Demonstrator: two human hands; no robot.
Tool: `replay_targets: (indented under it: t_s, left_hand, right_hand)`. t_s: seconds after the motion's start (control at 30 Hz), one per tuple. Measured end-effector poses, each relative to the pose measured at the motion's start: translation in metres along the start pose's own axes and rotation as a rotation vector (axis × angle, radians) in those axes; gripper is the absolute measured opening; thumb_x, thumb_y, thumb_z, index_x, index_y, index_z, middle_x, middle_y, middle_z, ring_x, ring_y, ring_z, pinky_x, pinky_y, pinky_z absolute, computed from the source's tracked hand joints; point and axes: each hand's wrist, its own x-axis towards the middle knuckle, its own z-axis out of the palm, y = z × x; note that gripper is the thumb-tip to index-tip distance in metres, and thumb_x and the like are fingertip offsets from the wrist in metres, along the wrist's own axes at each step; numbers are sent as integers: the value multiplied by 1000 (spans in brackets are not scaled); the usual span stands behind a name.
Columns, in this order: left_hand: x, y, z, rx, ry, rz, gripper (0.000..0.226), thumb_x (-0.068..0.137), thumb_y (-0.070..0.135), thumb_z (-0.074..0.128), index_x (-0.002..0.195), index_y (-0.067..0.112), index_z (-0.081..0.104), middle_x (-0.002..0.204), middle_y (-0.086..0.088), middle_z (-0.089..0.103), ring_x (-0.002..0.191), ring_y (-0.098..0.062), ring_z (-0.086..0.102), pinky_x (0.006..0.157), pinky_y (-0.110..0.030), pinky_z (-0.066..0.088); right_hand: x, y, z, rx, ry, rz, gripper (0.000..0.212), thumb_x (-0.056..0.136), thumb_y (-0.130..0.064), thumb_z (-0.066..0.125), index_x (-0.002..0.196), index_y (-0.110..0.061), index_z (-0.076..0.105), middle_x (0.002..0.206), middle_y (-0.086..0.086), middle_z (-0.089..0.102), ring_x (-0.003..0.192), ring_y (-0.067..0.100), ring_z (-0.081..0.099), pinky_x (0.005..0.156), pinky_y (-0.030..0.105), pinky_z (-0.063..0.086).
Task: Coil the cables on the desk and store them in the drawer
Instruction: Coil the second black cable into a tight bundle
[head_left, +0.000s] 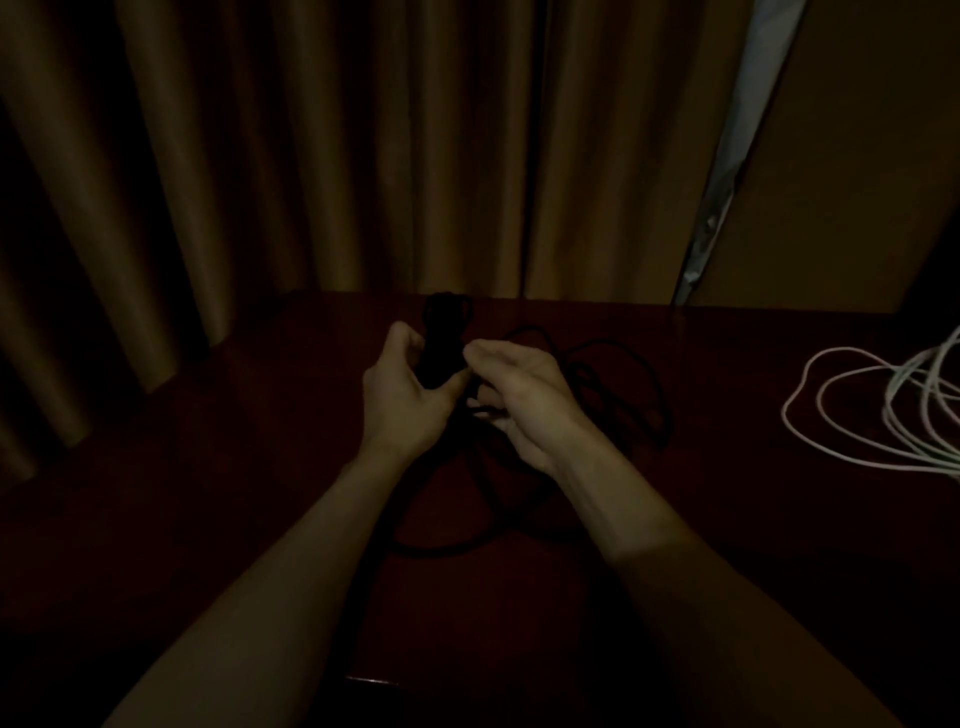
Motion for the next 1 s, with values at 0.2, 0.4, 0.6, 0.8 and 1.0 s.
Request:
replay_targets:
  t_s: [0.2, 0.4, 0.6, 0.8, 1.0]
  left_hand:
    - [-1, -3, 1, 114, -169, -28, 28, 95, 11, 64, 109, 11, 39, 97, -9, 61, 79, -24, 65, 59, -37, 56]
    - [-1, 5, 0, -31, -317, -65, 25, 100, 17, 63, 119, 18, 48, 103, 3, 63, 89, -13, 67, 66, -18, 54]
    - [-1, 1, -6, -256, -430, -39, 24, 100, 12, 67, 124, 12, 65, 109, 0, 74, 98, -9, 73, 83, -26, 59]
    - [-1, 0, 1, -63, -171, 76, 29, 98, 18, 71, 124, 27, 66, 103, 17, 72, 95, 6, 69, 80, -18, 58]
    - [0, -5, -3, 2, -85, 168, 40, 96, 18, 72, 135, 25, 65, 108, 27, 67, 99, 14, 65, 81, -8, 52]
  right_hand:
    - [-1, 12, 11, -233, 84, -150, 15, 89, -30, 82, 91, -24, 69, 88, -9, 74, 81, -3, 71, 71, 13, 56]
    - [0, 8, 2, -207, 32, -138, 15, 97, -23, 72, 106, -11, 74, 99, 6, 78, 92, 14, 76, 82, 30, 62]
    - [2, 2, -11, -146, -23, -49, 49, 102, -25, 65, 143, -2, 51, 127, -1, 65, 99, 2, 64, 69, 13, 51]
    - [4, 6, -7, -197, 129, -50, 52, 95, -42, 72, 129, -7, 55, 119, 2, 66, 87, 12, 67, 61, 17, 51]
    - [-1, 6, 3, -207, 80, -22, 42, 94, -50, 70, 103, -10, 62, 75, -2, 63, 50, 6, 51, 44, 19, 40]
